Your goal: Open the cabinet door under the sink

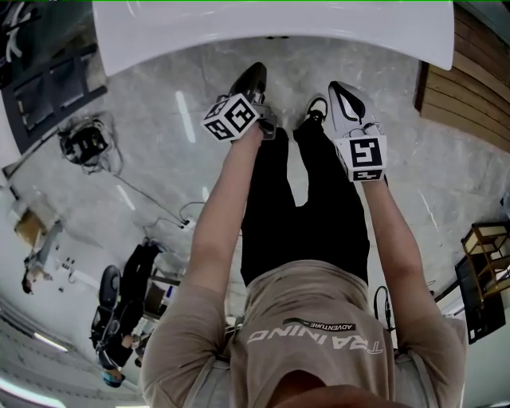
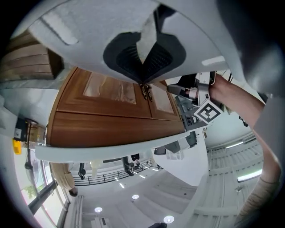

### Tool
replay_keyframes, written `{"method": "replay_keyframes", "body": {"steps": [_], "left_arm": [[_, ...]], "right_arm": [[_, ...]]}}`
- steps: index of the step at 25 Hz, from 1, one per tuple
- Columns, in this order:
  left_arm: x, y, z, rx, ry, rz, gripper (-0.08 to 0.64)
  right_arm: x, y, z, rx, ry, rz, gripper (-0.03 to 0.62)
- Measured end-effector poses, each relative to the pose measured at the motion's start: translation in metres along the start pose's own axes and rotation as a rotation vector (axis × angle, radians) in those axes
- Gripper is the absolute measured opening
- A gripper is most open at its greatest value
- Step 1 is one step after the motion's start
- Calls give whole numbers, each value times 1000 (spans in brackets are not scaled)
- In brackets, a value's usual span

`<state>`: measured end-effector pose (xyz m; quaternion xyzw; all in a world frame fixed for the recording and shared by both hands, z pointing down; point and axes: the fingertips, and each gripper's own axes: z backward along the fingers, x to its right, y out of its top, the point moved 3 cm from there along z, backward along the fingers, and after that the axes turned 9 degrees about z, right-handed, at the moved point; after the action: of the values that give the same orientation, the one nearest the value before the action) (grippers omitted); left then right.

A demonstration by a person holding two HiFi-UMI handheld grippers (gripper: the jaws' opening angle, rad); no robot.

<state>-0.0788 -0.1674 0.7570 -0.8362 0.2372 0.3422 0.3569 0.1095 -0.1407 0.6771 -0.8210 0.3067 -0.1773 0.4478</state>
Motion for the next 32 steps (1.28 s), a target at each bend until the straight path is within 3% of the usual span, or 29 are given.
{"method": "replay_keyframes", "body": {"steps": [3, 6, 9, 12, 14, 19, 26, 32], "left_arm": [[-16, -6, -15, 42, -66, 176, 17], [-26, 0, -23, 157, -128, 371, 15], [-29, 3, -31, 237, -181, 493, 15], [-15, 1, -42, 270, -289, 640, 15], [-15, -1, -48, 283, -311, 679, 15], [-31, -2, -56, 357, -284, 755, 33], [-34, -2, -72, 351, -328, 781, 137], [-34, 4, -80, 425, -378, 819, 123]], "right_arm": [[3, -4, -9, -1, -8, -19, 2], [6, -5, -16, -1, -8, -21, 2], [9, -4, -18, 1, -3, -17, 2], [11, -9, -16, -10, -3, -11, 2], [14, -12, -16, -16, -4, -13, 2], [21, -18, -14, -36, 5, -17, 2], [31, -20, -15, -48, 12, -16, 2], [41, -24, -8, -67, 22, -7, 2]]}}
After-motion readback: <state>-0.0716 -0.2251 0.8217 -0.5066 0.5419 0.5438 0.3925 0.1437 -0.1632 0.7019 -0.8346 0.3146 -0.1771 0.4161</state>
